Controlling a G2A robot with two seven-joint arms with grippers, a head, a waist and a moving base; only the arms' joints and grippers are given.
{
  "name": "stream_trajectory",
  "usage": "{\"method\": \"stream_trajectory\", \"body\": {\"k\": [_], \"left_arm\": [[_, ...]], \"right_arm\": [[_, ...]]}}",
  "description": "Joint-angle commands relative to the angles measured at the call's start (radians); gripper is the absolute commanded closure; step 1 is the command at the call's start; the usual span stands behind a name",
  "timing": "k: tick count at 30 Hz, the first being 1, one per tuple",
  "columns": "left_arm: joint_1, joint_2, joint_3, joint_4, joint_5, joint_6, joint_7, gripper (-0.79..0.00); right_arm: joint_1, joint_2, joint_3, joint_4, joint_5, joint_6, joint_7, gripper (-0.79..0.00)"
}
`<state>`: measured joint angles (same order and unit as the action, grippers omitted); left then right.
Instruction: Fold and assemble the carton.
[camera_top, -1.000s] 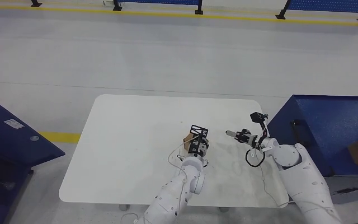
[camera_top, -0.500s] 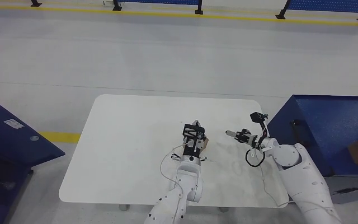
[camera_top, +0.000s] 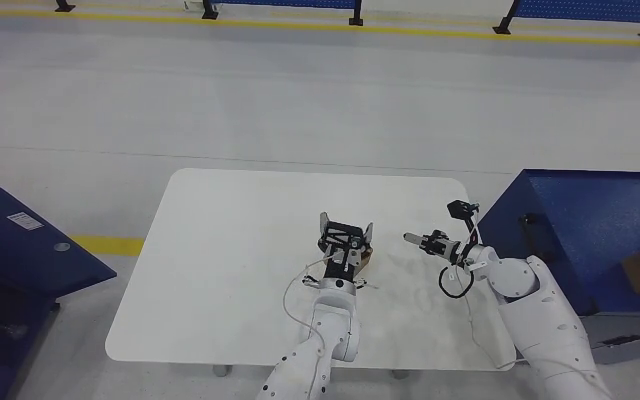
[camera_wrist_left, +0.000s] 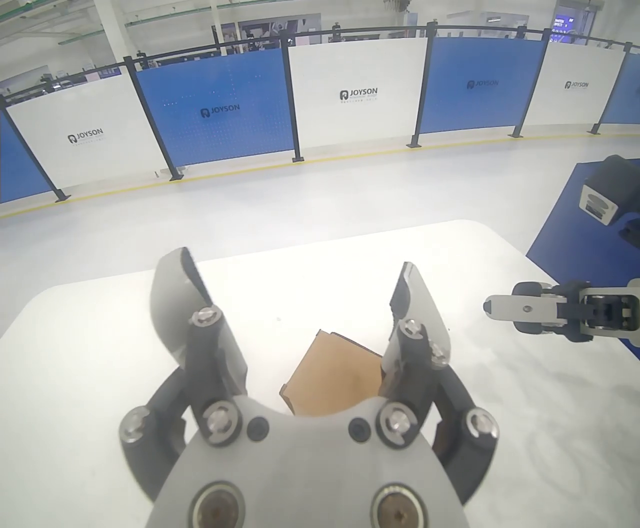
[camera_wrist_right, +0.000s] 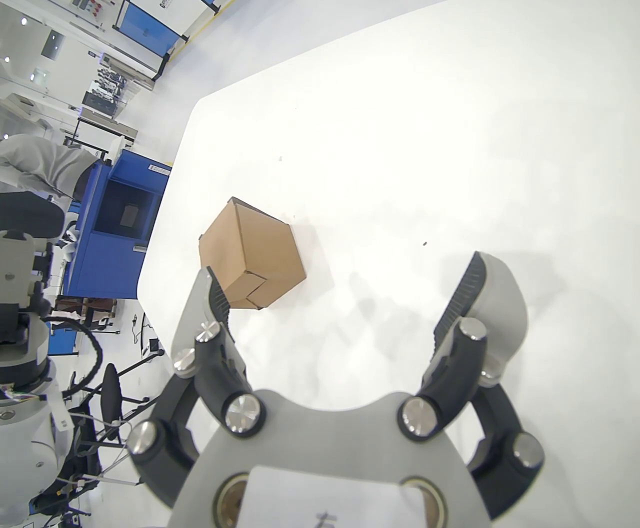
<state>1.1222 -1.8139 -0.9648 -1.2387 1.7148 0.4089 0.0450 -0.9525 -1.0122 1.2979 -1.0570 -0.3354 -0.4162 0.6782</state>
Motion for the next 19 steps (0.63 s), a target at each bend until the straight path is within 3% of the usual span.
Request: {"method": "stream_trajectory", "body": {"k": [1,19], "left_arm": [[0.000,0.000,0.000,0.000,0.000,0.000,0.000,-0.703],[0.000,0.000,0.000,0.000,0.000,0.000,0.000,-0.730]], "right_arm": [[0.000,0.000,0.000,0.000,0.000,0.000,0.000,-0.785],[0.000,0.000,0.000,0.000,0.000,0.000,0.000,-0.785]]}}
